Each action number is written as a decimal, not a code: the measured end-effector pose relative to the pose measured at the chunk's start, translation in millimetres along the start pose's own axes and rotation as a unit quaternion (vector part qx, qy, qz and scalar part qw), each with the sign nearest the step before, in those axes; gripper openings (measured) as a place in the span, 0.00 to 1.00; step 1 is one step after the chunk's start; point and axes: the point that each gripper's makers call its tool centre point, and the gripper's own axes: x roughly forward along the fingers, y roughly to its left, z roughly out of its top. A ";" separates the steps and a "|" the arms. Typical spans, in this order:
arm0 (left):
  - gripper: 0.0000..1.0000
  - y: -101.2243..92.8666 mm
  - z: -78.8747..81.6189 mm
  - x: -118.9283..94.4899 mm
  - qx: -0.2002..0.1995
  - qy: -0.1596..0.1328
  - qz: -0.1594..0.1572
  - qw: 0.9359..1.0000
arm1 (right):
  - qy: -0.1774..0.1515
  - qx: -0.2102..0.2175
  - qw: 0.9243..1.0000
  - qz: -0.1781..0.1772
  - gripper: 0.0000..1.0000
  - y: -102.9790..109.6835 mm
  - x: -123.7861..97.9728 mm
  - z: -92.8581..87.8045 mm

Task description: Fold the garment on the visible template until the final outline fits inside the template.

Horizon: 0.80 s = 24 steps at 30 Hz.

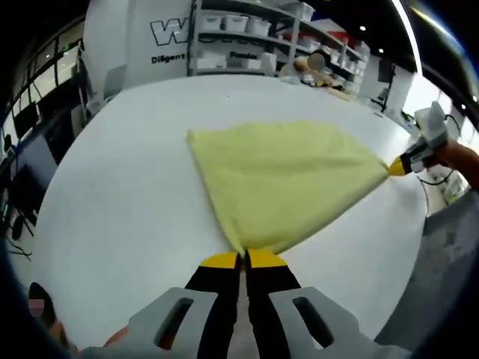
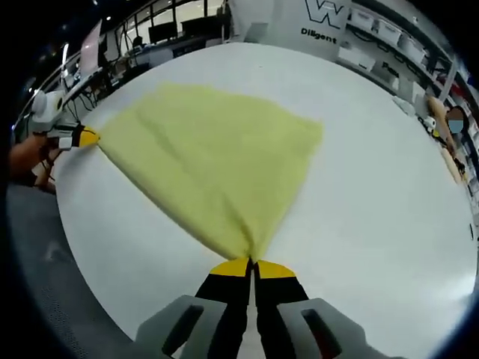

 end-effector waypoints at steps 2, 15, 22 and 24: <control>0.00 -0.7 0.0 -0.4 0.001 -0.001 0.000 1.000 | 0.001 -0.001 1.000 -0.001 0.00 -0.3 -0.1 -0.1; 0.00 -3.2 -0.3 -1.0 0.003 -0.001 -0.005 1.000 | -0.002 0.002 1.000 -0.005 0.00 -0.8 -0.9 0.3; 0.05 -1.3 -0.8 -2.4 0.000 0.002 -0.001 1.000 | -0.006 0.002 1.000 -0.010 0.03 -2.7 -2.4 1.3; 0.08 -0.5 -1.0 -2.9 -0.002 0.002 0.001 1.000 | -0.009 0.002 1.000 -0.011 0.04 -2.3 -3.7 2.0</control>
